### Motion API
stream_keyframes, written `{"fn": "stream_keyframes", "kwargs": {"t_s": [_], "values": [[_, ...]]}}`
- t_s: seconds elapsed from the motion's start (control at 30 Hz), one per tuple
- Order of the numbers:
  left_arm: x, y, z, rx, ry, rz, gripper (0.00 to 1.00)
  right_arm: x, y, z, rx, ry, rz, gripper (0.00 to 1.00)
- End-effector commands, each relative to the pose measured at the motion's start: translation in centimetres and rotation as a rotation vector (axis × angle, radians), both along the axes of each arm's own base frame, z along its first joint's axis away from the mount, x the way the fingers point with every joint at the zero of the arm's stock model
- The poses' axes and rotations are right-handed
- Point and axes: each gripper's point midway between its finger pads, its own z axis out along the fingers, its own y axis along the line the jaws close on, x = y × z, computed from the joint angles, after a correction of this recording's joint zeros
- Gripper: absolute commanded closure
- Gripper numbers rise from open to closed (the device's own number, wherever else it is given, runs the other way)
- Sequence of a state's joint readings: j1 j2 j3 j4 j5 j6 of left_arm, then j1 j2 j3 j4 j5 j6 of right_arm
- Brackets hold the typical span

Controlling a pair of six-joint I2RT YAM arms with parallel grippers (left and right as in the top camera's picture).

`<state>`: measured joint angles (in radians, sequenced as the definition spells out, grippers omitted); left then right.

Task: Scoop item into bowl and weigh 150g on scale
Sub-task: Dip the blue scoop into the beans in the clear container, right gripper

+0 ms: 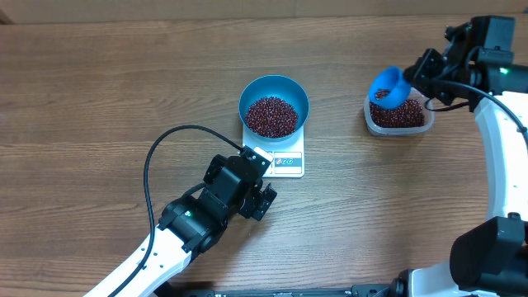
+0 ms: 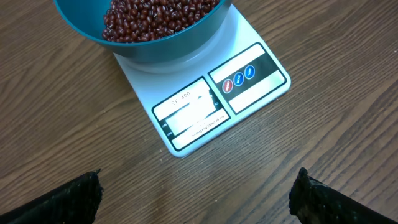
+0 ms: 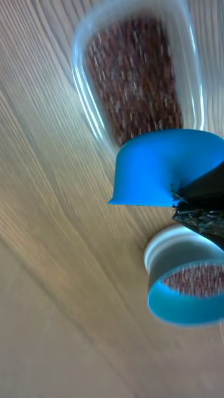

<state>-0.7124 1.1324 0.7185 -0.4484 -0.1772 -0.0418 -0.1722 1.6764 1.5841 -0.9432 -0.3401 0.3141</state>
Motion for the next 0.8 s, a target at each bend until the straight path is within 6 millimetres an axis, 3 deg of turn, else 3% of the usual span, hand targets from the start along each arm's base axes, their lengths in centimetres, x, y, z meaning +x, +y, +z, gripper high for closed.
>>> {"fn": "stream_keyframes", "kwargs": {"t_s": [0.0, 0.33, 0.5, 0.77], "values": [[0.1, 0.5, -0.2, 0.021, -0.011, -0.001, 0.00, -0.1, -2.6, 2.1, -0.174, -0.073, 0.032, 0.96], [0.1, 0.5, -0.2, 0.021, -0.011, -0.001, 0.00, -0.2, -6.4, 1.9, -0.664, -0.031, 0.158, 0.96], [0.1, 0.5, -0.2, 0.021, -0.011, 0.000, 0.00, 0.0, -4.9, 2.0, -0.750, -0.031, 0.239, 0.96], [0.1, 0.5, -0.2, 0.021, -0.011, -0.001, 0.00, -0.2, -3.7, 3.4, -1.006, 0.020, 0.196, 0.96]]}}
